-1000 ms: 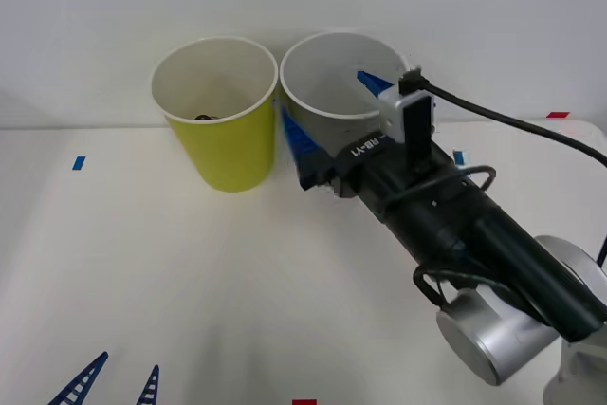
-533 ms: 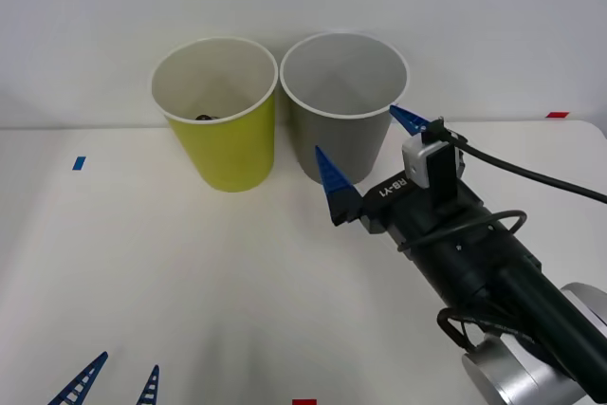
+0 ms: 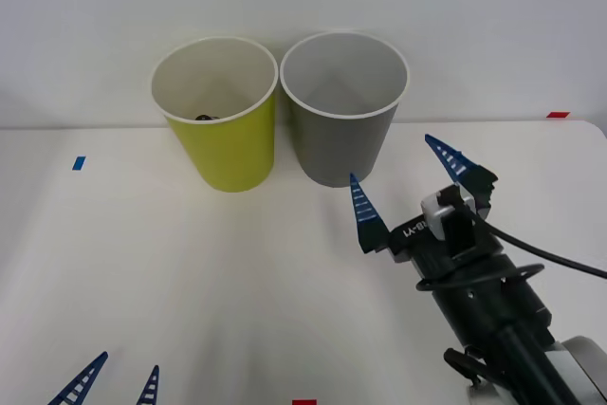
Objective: Put cans in the gray bin and PET bottles in the light green bin.
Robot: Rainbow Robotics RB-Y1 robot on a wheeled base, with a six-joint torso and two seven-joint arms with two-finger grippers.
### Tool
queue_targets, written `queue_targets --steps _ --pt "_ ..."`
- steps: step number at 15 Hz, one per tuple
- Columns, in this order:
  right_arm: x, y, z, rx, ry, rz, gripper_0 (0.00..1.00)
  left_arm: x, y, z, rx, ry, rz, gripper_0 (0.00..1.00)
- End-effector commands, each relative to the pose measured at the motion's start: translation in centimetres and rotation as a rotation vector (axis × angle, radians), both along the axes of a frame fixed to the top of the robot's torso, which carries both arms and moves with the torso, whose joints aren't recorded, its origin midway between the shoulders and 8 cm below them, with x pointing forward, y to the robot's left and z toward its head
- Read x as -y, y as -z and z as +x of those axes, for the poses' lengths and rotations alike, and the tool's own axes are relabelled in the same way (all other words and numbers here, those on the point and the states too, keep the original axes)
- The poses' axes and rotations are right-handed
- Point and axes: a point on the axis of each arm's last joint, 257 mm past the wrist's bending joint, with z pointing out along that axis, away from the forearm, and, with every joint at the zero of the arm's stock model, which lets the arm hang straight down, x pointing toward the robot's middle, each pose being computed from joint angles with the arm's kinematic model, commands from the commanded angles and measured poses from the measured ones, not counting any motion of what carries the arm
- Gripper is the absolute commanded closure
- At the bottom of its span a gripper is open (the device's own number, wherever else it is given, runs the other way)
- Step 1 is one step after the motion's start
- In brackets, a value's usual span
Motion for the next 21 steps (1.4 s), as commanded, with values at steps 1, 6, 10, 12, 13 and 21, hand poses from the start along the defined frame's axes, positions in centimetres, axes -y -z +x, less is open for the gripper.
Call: queue_targets --steps 1,6,10,12,13,21 --pt "5.5 5.2 -3.1 -0.055 0.100 0.186 0.00 0.0 0.0 0.0 0.000 0.000 0.000 0.40" --pt "8.1 7.3 -5.5 -0.098 0.127 0.196 0.00 0.0 0.0 0.0 0.000 0.000 0.000 0.40" --pt "9.0 9.5 -8.7 -0.142 0.087 0.266 0.00 0.0 0.0 0.0 0.000 0.000 0.000 0.39" --pt "9.4 11.1 -9.9 -0.114 0.083 0.230 0.00 0.0 0.0 0.0 0.000 0.000 0.000 0.40" --pt "9.6 11.8 -10.7 -0.124 0.084 0.215 0.00 0.0 0.0 0.0 0.000 0.000 0.000 0.39" --pt "10.0 12.6 -14.1 -0.153 0.075 0.246 0.00 0.0 0.0 0.0 0.000 0.000 0.000 0.40"
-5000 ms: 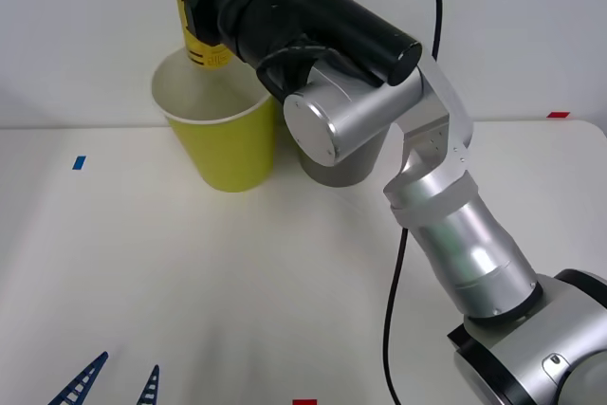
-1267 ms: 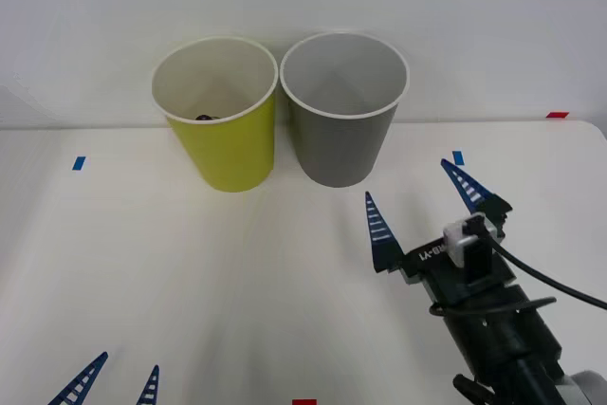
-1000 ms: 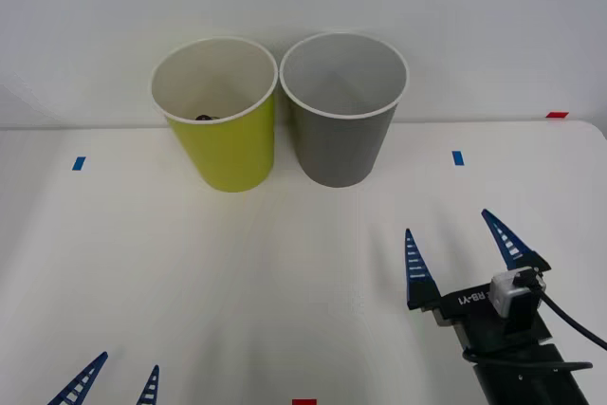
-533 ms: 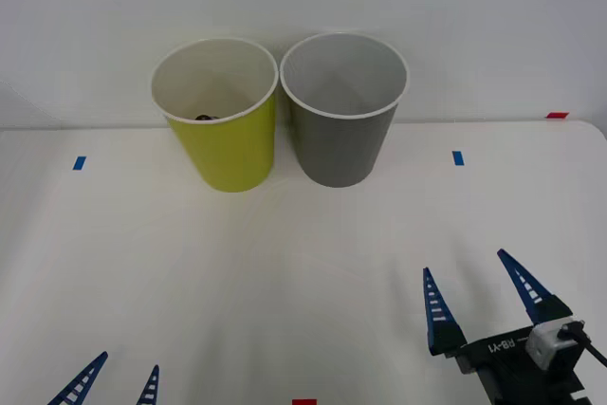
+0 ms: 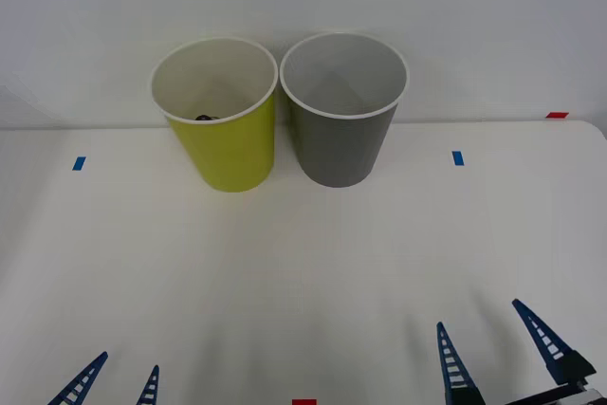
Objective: Put cans in the gray bin and PET bottles in the light green bin.
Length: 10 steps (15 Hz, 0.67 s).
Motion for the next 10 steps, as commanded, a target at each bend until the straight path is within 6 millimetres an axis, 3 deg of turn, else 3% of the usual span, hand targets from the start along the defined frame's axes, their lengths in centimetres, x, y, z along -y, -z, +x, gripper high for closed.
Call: queue_targets --steps 1,10 --pt "-0.24 0.05 -0.22 -0.003 -0.003 0.015 0.00 0.00 0.00 0.00 0.000 0.000 0.000 0.40" --pt "-0.27 0.14 -0.33 -0.006 -0.002 0.016 0.00 0.00 0.00 0.00 0.000 0.000 0.000 0.40"
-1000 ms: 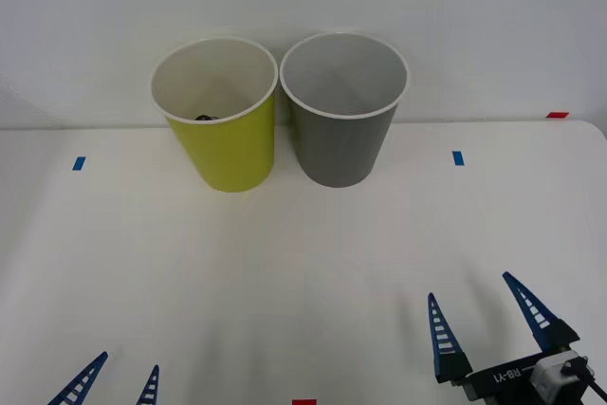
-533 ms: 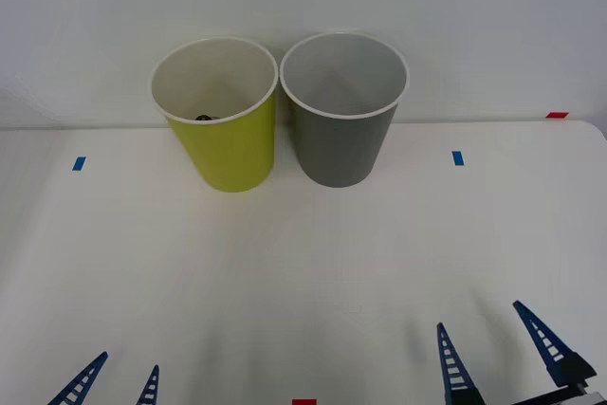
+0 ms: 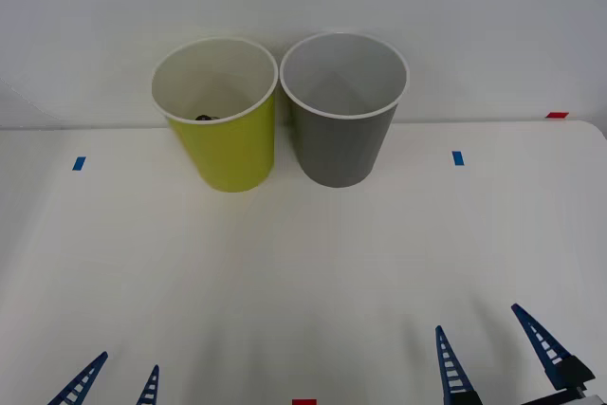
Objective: Put cans in the gray bin and PET bottles in the light green bin.
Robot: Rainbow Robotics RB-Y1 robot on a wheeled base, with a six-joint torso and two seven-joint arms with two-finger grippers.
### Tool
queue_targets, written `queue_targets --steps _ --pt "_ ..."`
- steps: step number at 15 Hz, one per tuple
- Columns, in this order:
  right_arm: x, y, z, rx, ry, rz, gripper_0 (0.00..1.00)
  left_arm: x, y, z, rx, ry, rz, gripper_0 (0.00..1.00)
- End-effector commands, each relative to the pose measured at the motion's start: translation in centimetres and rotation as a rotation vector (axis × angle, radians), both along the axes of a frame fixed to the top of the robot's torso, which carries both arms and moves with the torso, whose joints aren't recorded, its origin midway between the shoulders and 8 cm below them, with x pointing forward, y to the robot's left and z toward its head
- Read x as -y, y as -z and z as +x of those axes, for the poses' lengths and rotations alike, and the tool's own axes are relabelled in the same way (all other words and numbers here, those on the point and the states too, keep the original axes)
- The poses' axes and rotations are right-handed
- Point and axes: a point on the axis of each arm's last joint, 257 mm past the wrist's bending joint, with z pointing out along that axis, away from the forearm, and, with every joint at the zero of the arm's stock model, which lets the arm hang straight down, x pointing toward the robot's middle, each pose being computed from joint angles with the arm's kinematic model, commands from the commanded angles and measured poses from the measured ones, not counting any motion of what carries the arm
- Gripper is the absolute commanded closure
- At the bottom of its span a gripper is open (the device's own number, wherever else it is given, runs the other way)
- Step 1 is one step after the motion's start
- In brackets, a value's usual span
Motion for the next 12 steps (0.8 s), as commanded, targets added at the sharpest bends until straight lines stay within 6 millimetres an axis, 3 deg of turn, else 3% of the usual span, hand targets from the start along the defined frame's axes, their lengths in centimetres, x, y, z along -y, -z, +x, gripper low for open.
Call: queue_targets --steps 1,12 --pt "0.00 0.01 0.00 0.000 0.000 0.000 0.00 0.00 0.00 0.00 0.000 0.000 0.000 0.40" --pt "0.00 0.01 0.00 0.000 0.000 0.000 0.00 0.00 0.00 0.00 0.000 0.000 0.000 0.40"
